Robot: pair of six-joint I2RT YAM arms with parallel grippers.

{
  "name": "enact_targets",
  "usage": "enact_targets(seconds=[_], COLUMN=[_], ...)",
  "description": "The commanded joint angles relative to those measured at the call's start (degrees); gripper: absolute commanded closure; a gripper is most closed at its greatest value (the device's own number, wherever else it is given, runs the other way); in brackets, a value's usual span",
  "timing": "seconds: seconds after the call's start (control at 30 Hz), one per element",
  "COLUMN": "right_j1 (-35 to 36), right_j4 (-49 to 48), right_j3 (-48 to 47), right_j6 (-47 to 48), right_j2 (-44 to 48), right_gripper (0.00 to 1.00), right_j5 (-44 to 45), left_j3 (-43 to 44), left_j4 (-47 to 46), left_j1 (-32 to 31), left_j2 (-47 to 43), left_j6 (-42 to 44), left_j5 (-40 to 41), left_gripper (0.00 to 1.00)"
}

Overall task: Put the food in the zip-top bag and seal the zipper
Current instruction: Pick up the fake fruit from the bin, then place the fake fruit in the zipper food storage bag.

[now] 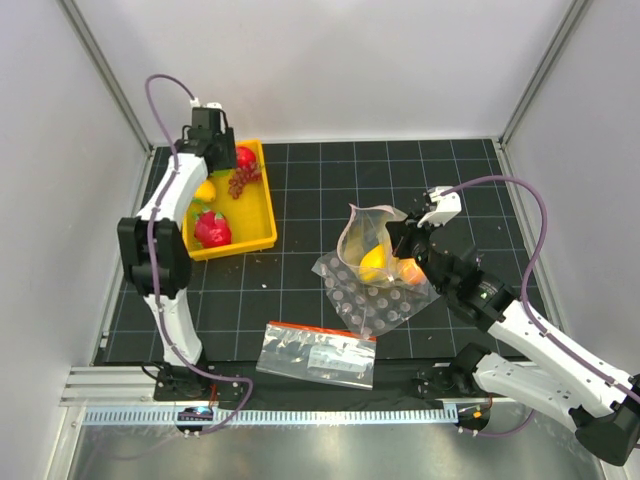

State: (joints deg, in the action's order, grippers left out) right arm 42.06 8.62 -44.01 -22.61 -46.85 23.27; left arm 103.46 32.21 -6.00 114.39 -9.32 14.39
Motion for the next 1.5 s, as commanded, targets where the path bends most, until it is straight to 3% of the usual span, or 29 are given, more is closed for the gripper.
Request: enact_targets(seconds=[0.0, 0.27, 0.53, 0.9, 1.13, 1.47], right_j1=[0.2, 0.3, 0.3, 0.3, 0.3, 0.3], right_j4=[-2.3, -2.7, -2.8, -2.6, -0.6, 3.9], right_j3=[-0.3, -0.3, -0.6, -0.6, -1.7, -3.6], right_j6=[-0.1, 0.2, 0.9, 0.9, -0.5, -1.5], right_j2=[0.5, 0.2, 0.0, 0.4, 1.0, 3.4], right_gripper=[0.99, 0.99, 0.99, 0.99, 0.99, 0.99], right_j5=[1.7, 0.3, -0.8, -0.2, 2.9, 5.3], left_j3=[-1.9, -12.6, -26.3, -35.1, -35.8, -34.2], left_j4=[-3.3, -9.4, -26.7, -37.3, -34.2, -29.3], left_j1=[0.1, -4.4, -24.4, -33.6, -43.6, -44.2], left_j2=[-7.5, -21.9, -36.7, -40.9, -41.8, -36.6], left_j6=[-5.6, -12.7, -20.4, -19.0, -9.1, -7.4], left_j5=[-8.7, -20.3, -24.3, -39.3, -36.0, -27.9], left_gripper=[0.72, 0.73, 0.73, 0.76, 0.73, 0.76])
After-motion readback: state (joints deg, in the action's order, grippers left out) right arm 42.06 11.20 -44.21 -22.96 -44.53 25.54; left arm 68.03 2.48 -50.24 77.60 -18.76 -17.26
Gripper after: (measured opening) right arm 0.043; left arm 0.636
